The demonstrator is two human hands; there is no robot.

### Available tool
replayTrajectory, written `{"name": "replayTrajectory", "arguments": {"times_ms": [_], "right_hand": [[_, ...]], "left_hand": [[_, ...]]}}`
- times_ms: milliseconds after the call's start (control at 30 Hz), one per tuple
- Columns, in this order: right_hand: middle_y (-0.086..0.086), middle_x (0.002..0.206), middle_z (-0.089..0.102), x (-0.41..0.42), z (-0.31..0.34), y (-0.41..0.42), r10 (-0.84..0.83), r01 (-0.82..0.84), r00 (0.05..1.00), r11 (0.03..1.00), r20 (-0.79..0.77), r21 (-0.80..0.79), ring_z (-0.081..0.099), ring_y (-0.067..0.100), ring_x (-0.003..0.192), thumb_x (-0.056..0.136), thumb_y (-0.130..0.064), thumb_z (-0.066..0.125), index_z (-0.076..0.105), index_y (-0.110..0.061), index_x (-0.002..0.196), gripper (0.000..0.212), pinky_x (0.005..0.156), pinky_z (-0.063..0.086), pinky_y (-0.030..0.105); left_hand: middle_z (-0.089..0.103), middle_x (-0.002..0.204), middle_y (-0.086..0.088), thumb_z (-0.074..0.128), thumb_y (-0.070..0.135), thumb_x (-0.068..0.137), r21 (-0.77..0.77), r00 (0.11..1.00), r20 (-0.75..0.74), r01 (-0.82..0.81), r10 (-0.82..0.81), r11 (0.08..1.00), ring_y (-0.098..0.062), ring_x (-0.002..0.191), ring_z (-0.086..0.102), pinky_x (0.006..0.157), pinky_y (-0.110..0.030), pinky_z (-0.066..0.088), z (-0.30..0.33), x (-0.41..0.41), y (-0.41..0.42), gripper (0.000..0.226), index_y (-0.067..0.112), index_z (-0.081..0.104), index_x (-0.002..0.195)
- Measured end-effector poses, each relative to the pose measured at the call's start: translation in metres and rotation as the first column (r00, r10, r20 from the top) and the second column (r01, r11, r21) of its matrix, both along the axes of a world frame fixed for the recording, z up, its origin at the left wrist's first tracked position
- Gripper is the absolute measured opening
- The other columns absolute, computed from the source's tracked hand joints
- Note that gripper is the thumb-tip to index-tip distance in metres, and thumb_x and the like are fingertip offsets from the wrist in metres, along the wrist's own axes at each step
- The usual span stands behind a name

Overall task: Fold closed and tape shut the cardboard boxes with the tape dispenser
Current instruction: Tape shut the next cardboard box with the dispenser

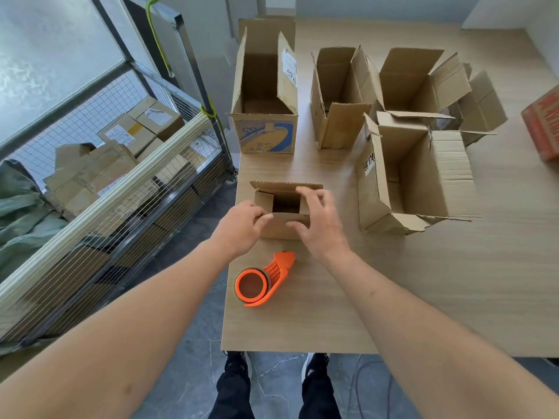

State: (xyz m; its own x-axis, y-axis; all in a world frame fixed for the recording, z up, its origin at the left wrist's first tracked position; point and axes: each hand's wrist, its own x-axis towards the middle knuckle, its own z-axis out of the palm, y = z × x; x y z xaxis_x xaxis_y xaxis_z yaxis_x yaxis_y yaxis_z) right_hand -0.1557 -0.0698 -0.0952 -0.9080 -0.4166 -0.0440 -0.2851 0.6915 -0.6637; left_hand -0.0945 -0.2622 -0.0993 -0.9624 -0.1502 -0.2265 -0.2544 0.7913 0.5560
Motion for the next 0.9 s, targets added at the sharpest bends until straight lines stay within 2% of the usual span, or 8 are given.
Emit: {"name": "replayTrajectory", "arguments": {"times_ms": [133, 233, 333, 467, 600, 667, 767, 900], "right_hand": [[0.006, 0.137, 0.030, -0.005, 0.003, -0.001, -0.103, 0.107, 0.994, 0.987, -0.039, 0.122, 0.046, 0.017, 0.108, 0.080, -0.016, 0.086, 0.010, -0.047, 0.158, 0.112, 0.091, 0.048, 0.032], [0.012, 0.154, 0.016, -0.010, 0.002, -0.004, -0.144, 0.148, 0.989, 0.951, -0.036, 0.271, 0.036, 0.028, 0.133, 0.085, -0.029, 0.082, 0.003, -0.045, 0.160, 0.110, 0.100, 0.048, 0.040], [0.005, 0.166, -0.001, -0.014, 0.000, -0.006, -0.106, 0.104, 0.994, 0.942, -0.011, 0.319, 0.022, 0.031, 0.146, 0.089, -0.029, 0.079, 0.006, -0.043, 0.161, 0.103, 0.104, 0.047, 0.044], [-0.002, 0.169, 0.005, -0.016, -0.005, -0.010, -0.110, 0.103, 0.994, 0.943, 0.005, 0.317, 0.031, 0.029, 0.142, 0.091, -0.023, 0.076, 0.025, -0.039, 0.157, 0.085, 0.101, 0.049, 0.043], [0.001, 0.161, 0.031, -0.009, -0.012, -0.009, -0.094, 0.093, 0.996, 0.954, -0.008, 0.286, 0.044, 0.029, 0.131, 0.094, -0.022, 0.071, 0.061, -0.020, 0.115, 0.023, 0.094, 0.048, 0.038], [0.002, 0.155, 0.039, -0.004, -0.017, -0.005, -0.064, 0.061, 0.998, 0.961, 0.001, 0.268, 0.044, 0.031, 0.133, 0.097, -0.025, 0.067, 0.064, -0.017, 0.108, 0.014, 0.096, 0.049, 0.039], [0.004, 0.159, 0.038, 0.000, -0.021, 0.001, -0.031, 0.031, 0.999, 0.961, -0.004, 0.275, 0.036, 0.034, 0.143, 0.100, -0.028, 0.062, 0.060, -0.021, 0.126, 0.027, 0.102, 0.050, 0.047], [0.001, 0.168, 0.021, 0.003, -0.023, 0.005, 0.043, -0.052, 0.999, 0.923, 0.032, 0.382, 0.014, 0.033, 0.155, 0.108, -0.030, 0.046, 0.023, -0.039, 0.159, 0.056, 0.100, 0.050, 0.053]], "left_hand": [[0.061, 0.114, -0.003, 0.067, 0.017, 0.096, -0.012, 0.998, -0.060, -0.034, 0.033, 0.999, -0.020, 0.101, 0.058, 0.093, -0.034, 0.051, -0.006, -0.003, 0.011, 0.025, 0.014, 0.068, 0.121], [0.060, 0.107, -0.003, 0.074, 0.019, 0.091, -0.009, 0.991, -0.091, -0.098, 0.097, 0.995, -0.018, 0.095, 0.056, 0.090, -0.039, 0.053, -0.008, -0.005, 0.012, 0.026, 0.014, 0.066, 0.115], [0.059, 0.114, -0.003, 0.080, 0.020, 0.086, 0.025, 0.985, -0.122, -0.120, 0.122, 0.992, -0.016, 0.097, 0.056, 0.091, -0.036, 0.052, -0.008, -0.006, 0.011, 0.040, 0.014, 0.061, 0.120], [0.044, 0.117, -0.003, 0.083, 0.022, 0.084, 0.071, 0.974, -0.108, -0.192, 0.199, 0.979, -0.019, 0.092, 0.058, 0.086, -0.031, 0.052, -0.008, -0.007, 0.012, 0.045, 0.019, 0.055, 0.118], [0.041, 0.116, -0.003, 0.084, 0.017, 0.082, 0.069, 0.967, -0.102, -0.225, 0.232, 0.972, -0.019, 0.091, 0.057, 0.086, -0.033, 0.053, -0.008, -0.011, 0.017, 0.048, 0.017, 0.047, 0.113], [0.041, 0.114, -0.002, 0.085, 0.014, 0.081, 0.081, 0.954, -0.124, -0.266, 0.274, 0.961, -0.018, 0.089, 0.057, 0.082, -0.031, 0.052, -0.008, -0.011, 0.020, 0.053, 0.019, 0.040, 0.108], [0.043, 0.111, -0.003, 0.083, 0.015, 0.083, 0.058, 0.958, -0.130, -0.252, 0.257, 0.966, -0.018, 0.087, 0.055, 0.079, -0.030, 0.052, -0.008, -0.011, 0.022, 0.047, 0.019, 0.041, 0.105], [0.042, 0.107, -0.004, 0.077, 0.021, 0.089, -0.035, 0.977, -0.125, -0.179, 0.173, 0.983, -0.020, 0.081, 0.052, 0.077, -0.034, 0.052, -0.008, -0.007, 0.024, 0.029, 0.016, 0.049, 0.096]]}}
